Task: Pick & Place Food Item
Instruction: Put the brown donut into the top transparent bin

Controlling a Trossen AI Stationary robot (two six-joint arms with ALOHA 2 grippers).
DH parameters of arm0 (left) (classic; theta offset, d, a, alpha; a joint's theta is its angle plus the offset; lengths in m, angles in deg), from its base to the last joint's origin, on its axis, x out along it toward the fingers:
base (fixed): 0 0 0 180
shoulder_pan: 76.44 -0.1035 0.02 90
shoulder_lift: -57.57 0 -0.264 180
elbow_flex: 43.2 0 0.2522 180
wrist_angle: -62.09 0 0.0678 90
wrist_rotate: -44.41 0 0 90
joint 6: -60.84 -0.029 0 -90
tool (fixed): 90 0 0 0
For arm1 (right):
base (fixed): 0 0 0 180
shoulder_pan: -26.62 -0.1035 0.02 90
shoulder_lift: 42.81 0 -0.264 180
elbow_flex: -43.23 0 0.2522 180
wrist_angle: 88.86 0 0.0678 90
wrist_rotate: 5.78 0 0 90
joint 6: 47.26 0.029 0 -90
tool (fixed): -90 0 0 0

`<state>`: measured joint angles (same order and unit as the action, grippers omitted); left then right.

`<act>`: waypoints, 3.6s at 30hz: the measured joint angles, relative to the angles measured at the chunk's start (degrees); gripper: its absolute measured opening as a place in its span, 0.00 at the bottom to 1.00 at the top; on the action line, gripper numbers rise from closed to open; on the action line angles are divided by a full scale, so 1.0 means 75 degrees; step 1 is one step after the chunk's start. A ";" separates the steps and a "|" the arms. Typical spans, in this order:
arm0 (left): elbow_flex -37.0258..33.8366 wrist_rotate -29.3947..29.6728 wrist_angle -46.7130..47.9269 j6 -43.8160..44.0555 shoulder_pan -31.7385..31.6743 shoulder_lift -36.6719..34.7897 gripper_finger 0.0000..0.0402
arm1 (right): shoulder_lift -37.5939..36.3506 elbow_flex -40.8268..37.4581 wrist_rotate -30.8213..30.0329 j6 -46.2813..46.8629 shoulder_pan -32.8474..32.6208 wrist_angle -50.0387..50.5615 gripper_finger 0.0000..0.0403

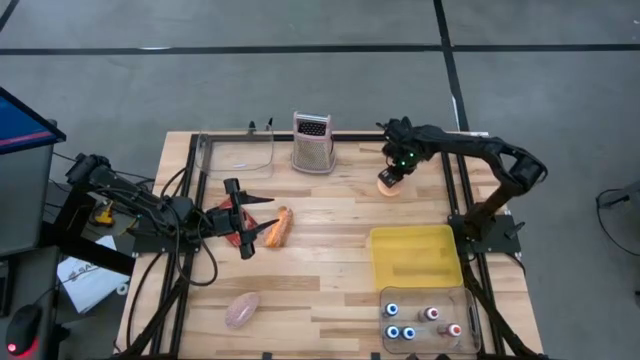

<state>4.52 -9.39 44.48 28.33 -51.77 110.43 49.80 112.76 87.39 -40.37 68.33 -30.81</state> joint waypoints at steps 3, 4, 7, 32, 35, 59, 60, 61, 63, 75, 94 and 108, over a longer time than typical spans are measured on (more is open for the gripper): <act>0.0000 0.0000 0.0001 0.0004 0.0001 0.0000 0.53 | -0.0457 0.0003 -0.0005 0.0056 -0.0026 0.0037 0.25; 0.0000 0.0000 -0.0004 0.0017 0.0000 0.0000 0.53 | -0.0634 0.0000 -0.0007 0.0117 -0.0052 0.0060 0.25; 0.0000 0.0003 -0.0022 0.0029 0.0000 0.0000 0.53 | -0.1287 0.0000 -0.0031 0.0286 -0.0221 0.0091 0.25; 0.1180 -0.4243 -0.1308 0.4993 -0.3862 0.3037 0.72 | -0.3319 0.1540 -0.4736 0.0241 -0.6147 -0.0494 0.25; 0.1733 -0.4492 -0.1319 0.5153 -0.3962 0.3760 0.74 | -0.2814 0.1912 -0.5171 -0.0174 -0.6458 -0.0414 0.25; 0.2742 -0.4361 -0.0955 0.5503 -0.4043 0.4974 0.74 | -0.1697 0.2757 -0.6608 -0.2007 -0.6696 -0.0786 0.25; 0.2739 -0.4363 -0.0921 0.5575 -0.4046 0.4980 0.74 | -0.1689 0.2757 -0.6592 -0.2028 -0.6696 -0.0827 0.25; 0.2739 -0.4363 -0.0915 0.5599 -0.4065 0.4980 0.74 | -0.1665 0.2758 -0.6574 -0.2079 -0.6697 -0.0899 0.25; 0.2739 -0.4366 -0.0925 0.5604 -0.4080 0.4980 0.74 | -0.1620 0.2759 -0.6498 -0.2181 -0.6720 -0.1046 0.25; 0.2739 -0.4400 -0.0908 0.5763 -0.4080 0.4980 0.62 | -0.1545 0.2760 -0.6401 -0.2553 -0.6766 -0.1584 0.25; 0.2731 -0.4555 -0.0886 0.5844 -0.4115 0.4980 0.30 | -0.1546 0.2760 -0.6409 -0.2605 -0.6780 -0.1630 0.34; 0.2731 -0.4142 -0.0634 0.5796 -0.4270 0.4972 0.30 | -0.1557 0.2754 -0.7222 -0.2579 -0.7386 -0.1545 0.62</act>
<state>25.00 -40.45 39.73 71.80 -83.80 147.72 38.12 133.41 33.22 -59.71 12.94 -42.39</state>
